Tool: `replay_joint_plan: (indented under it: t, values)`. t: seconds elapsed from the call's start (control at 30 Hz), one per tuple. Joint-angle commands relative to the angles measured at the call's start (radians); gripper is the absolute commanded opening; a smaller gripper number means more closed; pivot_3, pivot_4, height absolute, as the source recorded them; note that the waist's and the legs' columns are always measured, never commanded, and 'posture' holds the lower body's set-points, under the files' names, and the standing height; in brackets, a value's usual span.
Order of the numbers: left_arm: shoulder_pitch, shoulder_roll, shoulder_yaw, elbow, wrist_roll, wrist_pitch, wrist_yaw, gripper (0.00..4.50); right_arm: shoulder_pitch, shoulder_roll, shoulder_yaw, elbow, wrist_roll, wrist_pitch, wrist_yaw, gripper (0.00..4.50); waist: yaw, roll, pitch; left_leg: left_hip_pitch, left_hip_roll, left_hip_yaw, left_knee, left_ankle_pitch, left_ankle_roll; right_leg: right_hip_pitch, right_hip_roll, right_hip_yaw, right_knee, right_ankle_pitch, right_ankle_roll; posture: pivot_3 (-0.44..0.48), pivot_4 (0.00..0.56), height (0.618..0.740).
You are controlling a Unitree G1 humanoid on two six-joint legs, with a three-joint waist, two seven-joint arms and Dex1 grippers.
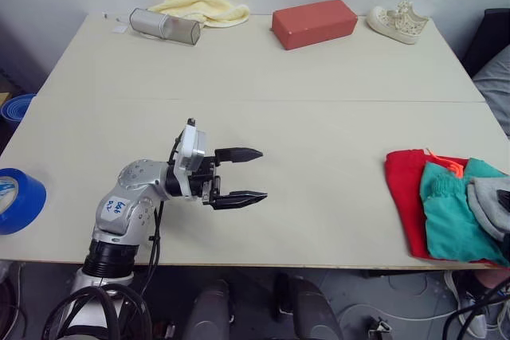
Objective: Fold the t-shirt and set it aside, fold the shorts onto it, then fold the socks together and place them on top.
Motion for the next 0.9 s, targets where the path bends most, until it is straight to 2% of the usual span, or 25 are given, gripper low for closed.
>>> replay_joint_plan:
  t: [0.03, 0.23, 0.27, 0.33, 0.43, 0.53, 0.67, 0.77, 0.83, 0.9]
  values:
    - [-0.012, 0.016, 0.003, 0.031, 0.018, -0.040, -0.020, 4.50, 0.155, -0.037, -0.127, -0.026, 0.013, 0.090, 0.136, 4.45, 0.002, 0.001, 0.000, 0.000, 0.000, 0.000, -0.001, 0.000, 0.000, 0.000, 0.000, 0.000, 0.000, 0.000, 0.001, 0.000, 0.150, 0.740]
    - [-0.003, 0.030, 0.001, 0.086, 0.063, -0.105, -0.028, 4.50, 0.351, -0.169, -0.192, 0.005, 0.013, 0.137, 0.357, 4.45, -0.012, 0.002, -0.001, 0.001, -0.001, 0.005, -0.006, -0.003, 0.002, 0.001, -0.001, 0.002, -0.005, -0.001, 0.002, 0.000, 0.150, 0.740]
    - [-0.001, 0.034, 0.001, 0.092, 0.077, -0.123, -0.024, 4.50, 0.387, -0.195, -0.214, -0.004, -0.021, 0.145, 0.434, 4.45, -0.012, 0.002, -0.001, 0.002, -0.001, 0.006, -0.007, -0.003, 0.002, 0.001, 0.000, 0.003, -0.006, -0.001, 0.002, 0.000, 0.150, 0.740]
    - [0.008, 0.043, 0.007, 0.100, 0.094, -0.141, -0.020, 4.50, 0.471, -0.243, -0.249, -0.039, -0.134, 0.167, 0.600, 4.45, -0.007, 0.003, -0.002, 0.002, -0.001, 0.007, -0.009, -0.003, 0.003, 0.000, 0.000, 0.004, -0.007, -0.002, 0.003, 0.000, 0.150, 0.740]
    - [0.026, 0.067, 0.022, 0.108, 0.123, -0.172, -0.007, 4.50, 0.560, -0.290, -0.302, -0.136, -0.381, 0.081, 0.923, 4.45, -0.003, 0.004, -0.003, 0.004, 0.000, 0.007, -0.011, -0.003, 0.002, 0.000, 0.003, 0.006, -0.009, -0.003, 0.005, 0.000, 0.150, 0.740]
    - [0.051, 0.092, 0.038, 0.109, 0.150, -0.210, 0.013, 4.50, 0.521, -0.334, -0.283, -0.241, -0.622, -0.131, 1.190, 4.45, -0.007, 0.004, -0.003, 0.004, 0.000, 0.007, -0.011, -0.004, 0.001, -0.001, 0.004, 0.007, -0.009, -0.003, 0.006, 0.000, 0.150, 0.740]
    - [0.091, 0.128, 0.067, 0.094, 0.193, -0.254, 0.062, 4.50, 0.388, -0.430, -0.061, -0.322, -0.892, -0.320, 1.337, 4.45, -0.010, 0.001, -0.002, 0.004, 0.001, 0.009, -0.010, -0.006, 0.002, -0.001, 0.005, 0.009, -0.011, -0.002, 0.008, 0.000, 0.150, 0.740]
    - [0.152, 0.165, 0.110, 0.064, 0.200, -0.262, 0.095, 4.50, 0.237, -0.487, 0.219, -0.352, -1.102, -0.502, 1.421, 4.45, -0.007, -0.001, -0.002, 0.004, 0.001, 0.010, -0.010, -0.006, 0.002, -0.002, 0.005, 0.009, -0.011, 0.000, 0.006, 0.000, 0.150, 0.740]
    - [0.189, 0.183, 0.128, 0.040, 0.197, -0.258, 0.114, 4.50, 0.138, -0.485, 0.346, -0.334, -1.170, -0.561, 1.442, 4.45, -0.007, -0.001, -0.002, 0.004, 0.001, 0.010, -0.010, -0.006, 0.001, -0.002, 0.004, 0.009, -0.009, 0.000, 0.006, 0.000, 0.150, 0.740]
    - [0.267, 0.211, 0.163, -0.003, 0.204, -0.254, 0.138, 4.50, 0.000, -0.473, 0.555, -0.266, -1.302, -0.683, 1.503, 4.45, -0.006, -0.003, -0.002, 0.004, -0.001, 0.010, -0.009, -0.006, 0.001, -0.004, 0.002, 0.009, -0.005, 0.000, 0.006, 0.000, 0.150, 0.740]
